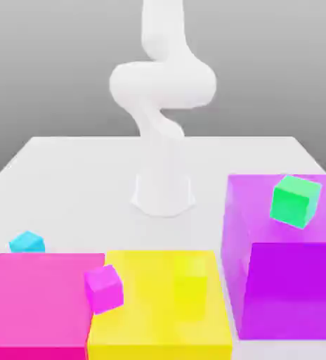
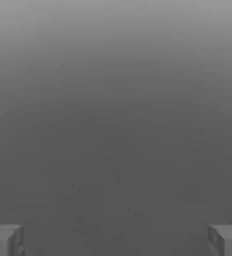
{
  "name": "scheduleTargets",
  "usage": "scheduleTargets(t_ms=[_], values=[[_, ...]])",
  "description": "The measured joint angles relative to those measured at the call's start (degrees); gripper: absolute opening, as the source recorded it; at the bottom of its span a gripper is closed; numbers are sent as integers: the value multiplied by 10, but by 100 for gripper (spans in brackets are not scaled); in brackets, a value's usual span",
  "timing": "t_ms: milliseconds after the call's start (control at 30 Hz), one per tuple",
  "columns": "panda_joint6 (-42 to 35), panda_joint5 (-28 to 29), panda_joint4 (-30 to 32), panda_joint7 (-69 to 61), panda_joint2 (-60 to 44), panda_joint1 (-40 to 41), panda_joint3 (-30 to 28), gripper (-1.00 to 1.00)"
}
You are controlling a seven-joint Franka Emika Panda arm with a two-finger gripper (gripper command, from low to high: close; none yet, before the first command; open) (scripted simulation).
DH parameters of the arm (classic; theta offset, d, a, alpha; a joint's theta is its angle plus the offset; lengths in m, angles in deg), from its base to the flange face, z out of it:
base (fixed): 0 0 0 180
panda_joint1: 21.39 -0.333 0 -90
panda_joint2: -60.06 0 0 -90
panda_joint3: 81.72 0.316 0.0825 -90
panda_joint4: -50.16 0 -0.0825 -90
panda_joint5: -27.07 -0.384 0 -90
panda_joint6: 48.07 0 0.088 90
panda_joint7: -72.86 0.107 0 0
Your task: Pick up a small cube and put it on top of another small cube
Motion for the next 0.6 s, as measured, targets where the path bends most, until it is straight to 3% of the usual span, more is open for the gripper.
scheduleTargets(t_ms=[367, 600], values=[[132, 66, 120, -54, -213, 116, -125, 0], [219, 33, 196, -141, -350, 171, -221, 0]])
